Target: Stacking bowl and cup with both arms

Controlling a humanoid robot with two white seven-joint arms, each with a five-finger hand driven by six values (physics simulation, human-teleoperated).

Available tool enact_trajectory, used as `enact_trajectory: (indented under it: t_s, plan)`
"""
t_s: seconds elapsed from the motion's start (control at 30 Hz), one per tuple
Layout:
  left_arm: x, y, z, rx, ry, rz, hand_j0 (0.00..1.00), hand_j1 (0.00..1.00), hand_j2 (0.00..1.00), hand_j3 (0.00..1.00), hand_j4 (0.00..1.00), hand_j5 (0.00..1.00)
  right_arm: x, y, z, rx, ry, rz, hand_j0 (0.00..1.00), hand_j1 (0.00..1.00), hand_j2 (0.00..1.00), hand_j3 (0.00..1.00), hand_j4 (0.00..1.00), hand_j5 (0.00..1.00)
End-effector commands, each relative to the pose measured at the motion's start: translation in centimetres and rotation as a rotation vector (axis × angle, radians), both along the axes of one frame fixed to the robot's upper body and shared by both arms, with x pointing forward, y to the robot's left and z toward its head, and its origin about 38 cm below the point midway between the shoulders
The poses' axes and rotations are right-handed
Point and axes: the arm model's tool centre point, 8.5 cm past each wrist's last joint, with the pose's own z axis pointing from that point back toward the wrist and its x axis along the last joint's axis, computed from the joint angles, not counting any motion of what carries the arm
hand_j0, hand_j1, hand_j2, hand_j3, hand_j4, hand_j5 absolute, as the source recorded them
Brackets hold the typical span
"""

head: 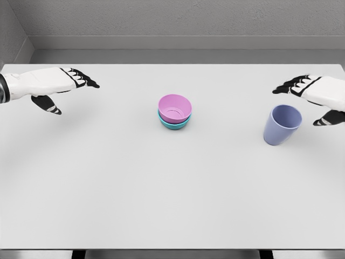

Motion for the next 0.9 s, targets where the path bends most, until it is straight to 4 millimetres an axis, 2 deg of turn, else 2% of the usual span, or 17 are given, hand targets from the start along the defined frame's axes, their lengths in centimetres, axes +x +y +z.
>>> enact_trajectory:
  t_s: [0.0,0.2,0.47,0.87]
  plan:
    - [0.0,0.1,0.0,-0.005,0.001,0.004,1.00,1.00,1.00,1.00,1.00,1.00,-0.1,0.5,-2.1,0.003,0.055,-0.001,1.00,1.00,1.00,1.00,1.00,1.00]
    - [0.0,0.1,0.1,-0.005,0.000,0.004,1.00,1.00,1.00,1.00,1.00,1.00,1.2,1.5,-3.0,0.005,0.079,0.007,1.00,1.00,1.00,1.00,1.00,1.00]
    - [0.0,0.0,0.0,-0.005,0.001,0.003,1.00,1.00,1.00,1.00,1.00,1.00,1.8,-0.1,-3.9,0.004,0.102,-0.048,1.00,1.00,1.00,1.00,1.00,1.00]
    - [0.0,0.0,0.1,-0.006,-0.001,0.001,1.00,1.00,1.00,1.00,1.00,1.00,2.4,0.6,-4.9,0.003,0.126,-0.035,1.00,1.00,1.00,1.00,1.00,1.00]
